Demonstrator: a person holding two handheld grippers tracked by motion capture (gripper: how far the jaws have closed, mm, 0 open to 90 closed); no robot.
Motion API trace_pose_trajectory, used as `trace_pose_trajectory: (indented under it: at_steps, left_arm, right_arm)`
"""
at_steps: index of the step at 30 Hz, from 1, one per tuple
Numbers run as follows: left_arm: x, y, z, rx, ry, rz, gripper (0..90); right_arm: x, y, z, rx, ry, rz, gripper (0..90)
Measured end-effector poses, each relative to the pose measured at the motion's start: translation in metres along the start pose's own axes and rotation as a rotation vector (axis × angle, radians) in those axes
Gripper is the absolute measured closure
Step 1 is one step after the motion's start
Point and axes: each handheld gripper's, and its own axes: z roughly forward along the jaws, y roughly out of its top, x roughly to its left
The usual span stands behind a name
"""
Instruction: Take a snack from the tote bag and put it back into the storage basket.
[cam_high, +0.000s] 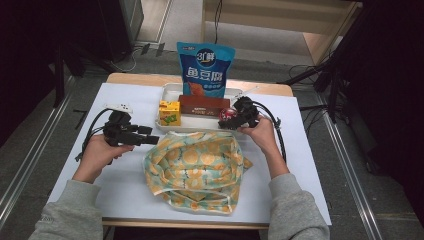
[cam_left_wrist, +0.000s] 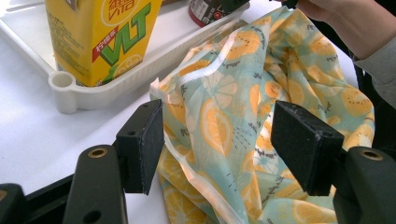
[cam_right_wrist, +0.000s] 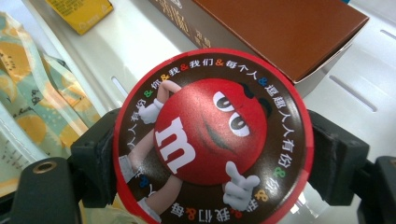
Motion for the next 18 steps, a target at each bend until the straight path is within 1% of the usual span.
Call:
trace_pose_trajectory:
  at_steps: [3,8,13,15,18]
  left_arm:
    - [0.0,0.0,0.0,0.003,0.001,0.002,35.0]
    - [0.0,0.0,0.001,0.005,0.001,-0.005,35.0]
    - [0.0,0.0,0.002,0.01,-0.002,-0.001,35.0]
    - [0.001,0.0,0.001,0.008,-0.005,-0.002,35.0]
    - [0.002,0.001,0.001,0.004,-0.006,-0.004,34.9]
  right_arm:
    - [-0.001,0.0,-0.003,-0.012,0.013,0.018,19.2]
    - [-0.001,0.001,-0.005,-0.022,0.006,0.009,19.1]
    - [0.002,0.001,-0.007,-0.012,-0.006,0.015,19.1]
    - [0.002,0.002,-0.009,-0.017,-0.008,0.008,19.1]
    - [0.004,0.002,-0.011,-0.02,-0.019,0.011,19.2]
